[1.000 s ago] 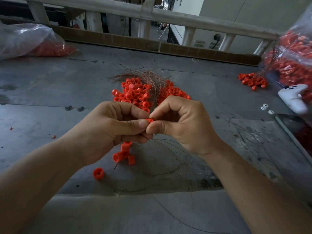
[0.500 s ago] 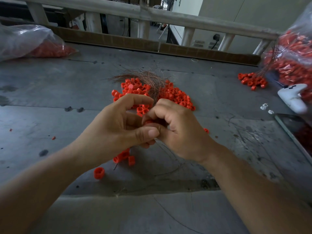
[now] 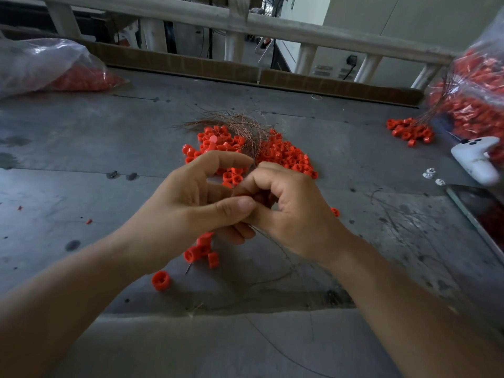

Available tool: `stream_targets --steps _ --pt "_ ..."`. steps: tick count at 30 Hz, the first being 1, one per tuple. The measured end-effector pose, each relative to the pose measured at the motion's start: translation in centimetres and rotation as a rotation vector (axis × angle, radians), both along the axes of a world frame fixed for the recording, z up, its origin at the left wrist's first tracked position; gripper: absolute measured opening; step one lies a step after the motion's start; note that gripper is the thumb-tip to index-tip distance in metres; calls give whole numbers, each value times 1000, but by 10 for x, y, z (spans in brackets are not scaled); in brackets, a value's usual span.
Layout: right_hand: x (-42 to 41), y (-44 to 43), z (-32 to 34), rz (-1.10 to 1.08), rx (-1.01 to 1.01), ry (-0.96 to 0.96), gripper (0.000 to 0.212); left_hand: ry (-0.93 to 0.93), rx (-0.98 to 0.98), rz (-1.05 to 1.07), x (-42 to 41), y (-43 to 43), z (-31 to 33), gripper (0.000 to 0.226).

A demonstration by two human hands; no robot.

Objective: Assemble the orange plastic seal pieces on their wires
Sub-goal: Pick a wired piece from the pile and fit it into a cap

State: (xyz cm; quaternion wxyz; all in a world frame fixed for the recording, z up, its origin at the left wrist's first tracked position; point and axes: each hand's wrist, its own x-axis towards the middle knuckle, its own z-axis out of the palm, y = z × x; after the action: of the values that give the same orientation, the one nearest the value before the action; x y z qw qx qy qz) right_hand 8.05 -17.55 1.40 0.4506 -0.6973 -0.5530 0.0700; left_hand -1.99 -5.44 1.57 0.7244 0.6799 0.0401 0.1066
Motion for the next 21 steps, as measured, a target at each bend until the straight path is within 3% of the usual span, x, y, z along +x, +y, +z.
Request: stream_targets --steps 3,6,10,15,21 --pt "1 0 -1 -3 9 27 11 37 -46 1 1 3 -1 47" --pt "2 0 0 -7 -15 48 25 55 -80 20 3 6 -1 46" --pt "6 -1 6 -12 -49 221 31 -11 -205 71 6 12 1 38" --pt "10 -5 10 1 -40 357 10 -114 -337 109 7 19 4 23" --pt "8 -8 15 45 -60 507 19 -137 -374 117 6 18 3 18"
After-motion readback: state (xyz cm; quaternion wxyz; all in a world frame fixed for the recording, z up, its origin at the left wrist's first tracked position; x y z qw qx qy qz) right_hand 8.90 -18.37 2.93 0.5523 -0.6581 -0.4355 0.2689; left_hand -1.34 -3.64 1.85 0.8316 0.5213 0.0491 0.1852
